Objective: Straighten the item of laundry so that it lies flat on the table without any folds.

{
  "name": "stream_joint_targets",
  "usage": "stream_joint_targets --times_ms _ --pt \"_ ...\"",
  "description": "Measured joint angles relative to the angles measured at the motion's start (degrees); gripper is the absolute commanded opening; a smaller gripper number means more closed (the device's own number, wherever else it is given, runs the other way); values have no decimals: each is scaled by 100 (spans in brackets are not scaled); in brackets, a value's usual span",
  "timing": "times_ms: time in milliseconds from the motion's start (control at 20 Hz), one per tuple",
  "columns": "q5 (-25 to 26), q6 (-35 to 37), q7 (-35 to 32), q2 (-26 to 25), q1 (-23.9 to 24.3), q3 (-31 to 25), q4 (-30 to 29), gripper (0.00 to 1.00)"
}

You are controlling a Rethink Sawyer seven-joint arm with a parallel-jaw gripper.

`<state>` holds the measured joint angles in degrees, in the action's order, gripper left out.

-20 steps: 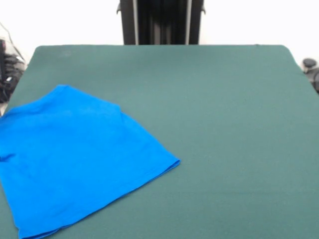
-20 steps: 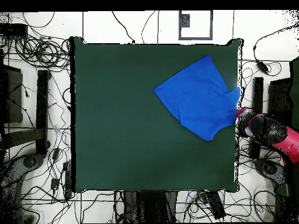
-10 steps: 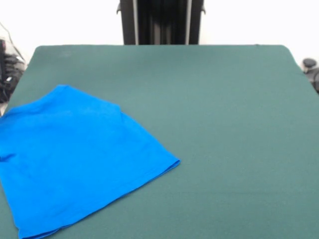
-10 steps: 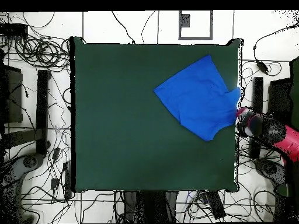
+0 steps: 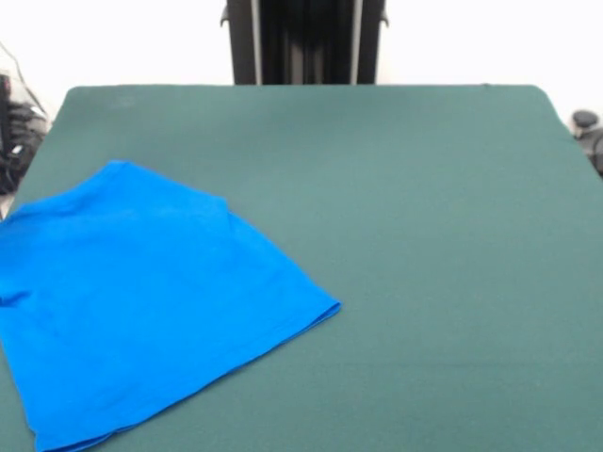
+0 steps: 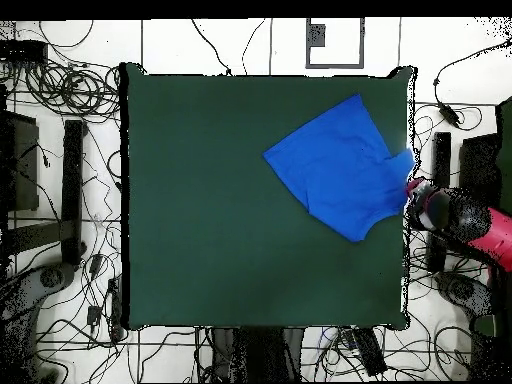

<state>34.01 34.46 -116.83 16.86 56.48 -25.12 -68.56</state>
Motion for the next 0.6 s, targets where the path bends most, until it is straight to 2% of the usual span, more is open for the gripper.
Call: stream_joint_targets --times_ms 600 --pt "-65 23 0 767 -606 16 -232 100"
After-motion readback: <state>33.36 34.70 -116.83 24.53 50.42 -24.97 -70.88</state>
